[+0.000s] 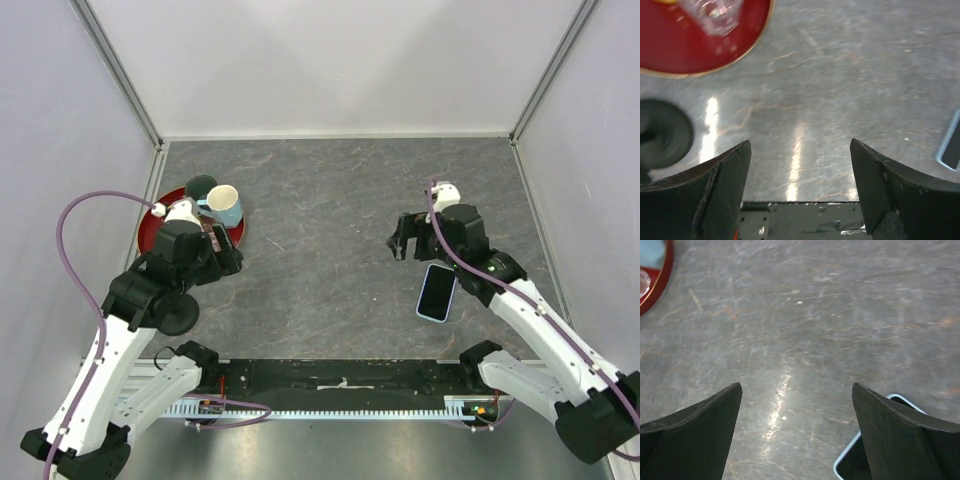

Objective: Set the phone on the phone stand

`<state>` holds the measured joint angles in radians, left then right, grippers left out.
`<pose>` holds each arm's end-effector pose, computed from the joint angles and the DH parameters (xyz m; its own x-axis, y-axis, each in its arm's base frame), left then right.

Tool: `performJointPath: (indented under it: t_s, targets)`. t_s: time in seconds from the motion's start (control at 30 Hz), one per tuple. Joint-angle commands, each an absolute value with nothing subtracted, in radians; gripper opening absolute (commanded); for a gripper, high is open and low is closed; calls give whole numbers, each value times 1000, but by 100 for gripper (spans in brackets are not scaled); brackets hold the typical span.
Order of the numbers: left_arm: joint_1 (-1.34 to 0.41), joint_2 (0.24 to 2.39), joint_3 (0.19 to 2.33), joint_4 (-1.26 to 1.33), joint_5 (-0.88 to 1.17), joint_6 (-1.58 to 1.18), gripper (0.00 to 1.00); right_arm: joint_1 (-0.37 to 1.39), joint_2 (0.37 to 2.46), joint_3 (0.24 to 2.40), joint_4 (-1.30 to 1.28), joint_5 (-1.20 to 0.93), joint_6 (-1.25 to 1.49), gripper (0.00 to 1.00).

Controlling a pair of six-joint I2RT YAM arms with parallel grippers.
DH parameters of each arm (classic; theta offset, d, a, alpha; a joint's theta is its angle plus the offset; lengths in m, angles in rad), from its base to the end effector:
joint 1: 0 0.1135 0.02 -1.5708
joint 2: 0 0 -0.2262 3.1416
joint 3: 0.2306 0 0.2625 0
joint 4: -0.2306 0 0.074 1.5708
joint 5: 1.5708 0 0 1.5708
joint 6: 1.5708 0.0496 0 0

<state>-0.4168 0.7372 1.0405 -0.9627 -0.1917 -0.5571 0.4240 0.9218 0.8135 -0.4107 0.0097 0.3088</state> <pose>0.1643 -0.0624 0.3240 -0.6128 -0.2963 -0.7326 -0.0757 0.9448 -0.3188 0.2291 0.1029 0.2644 -0.5534 0.0836 -0.8287 -0.2472 0.9336 0.2593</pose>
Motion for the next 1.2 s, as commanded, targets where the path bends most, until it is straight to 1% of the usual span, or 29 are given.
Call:
performJointPath:
  t_s: [0.0, 0.1, 0.17, 0.2, 0.27, 0.33, 0.43, 0.5, 0.57, 0.6, 0.67, 0.73, 0.8, 0.87, 1.0, 1.17]
  targets:
    - [-420, 765, 1158, -1211, -408, -782, 87, 483, 971, 810, -252, -54, 336, 98]
    - [-419, 775, 1264, -1327, -474, -819, 86, 491, 979, 762, -195, -64, 341, 98]
    - [-420, 782, 1301, -1377, -521, -796, 83, 491, 985, 752, -169, -72, 330, 98]
    - [-420, 790, 1328, -1399, -549, -796, 80, 491, 992, 752, -167, -74, 321, 98]
    - [-420, 801, 1344, -1481, -633, -848, 77, 489, 994, 749, -166, -77, 290, 98]
    - [-419, 805, 1333, -1502, -650, -857, 78, 492, 985, 741, -170, -69, 266, 98]
    - [-413, 811, 1290, -1539, -673, -877, 87, 491, 953, 716, -175, -34, 221, 98]
    - [-390, 816, 1253, -1539, -652, -896, 90, 491, 928, 704, -176, -6, 216, 98]
    - [-368, 831, 1235, -1537, -641, -922, 89, 491, 919, 701, -172, -8, 215, 98]
    - [-345, 847, 1235, -1539, -637, -926, 85, 489, 916, 701, -166, -18, 215, 98]
    - [-324, 880, 1241, -1537, -606, -942, 81, 491, 907, 698, -166, -34, 216, 98]
    - [-292, 888, 1246, -1539, -589, -943, 73, 491, 899, 690, -157, -37, 221, 98]
    - [-249, 870, 1244, -1539, -572, -945, 67, 491, 888, 686, -153, -48, 224, 98]
    - [-223, 844, 1239, -1537, -560, -936, 63, 491, 879, 683, -150, -52, 227, 98]
    - [-196, 812, 1200, -1539, -522, -897, 61, 491, 877, 680, -147, -51, 229, 98]
    - [-143, 761, 1137, -1539, -488, -853, 60, 491, 874, 689, -163, -52, 236, 98]
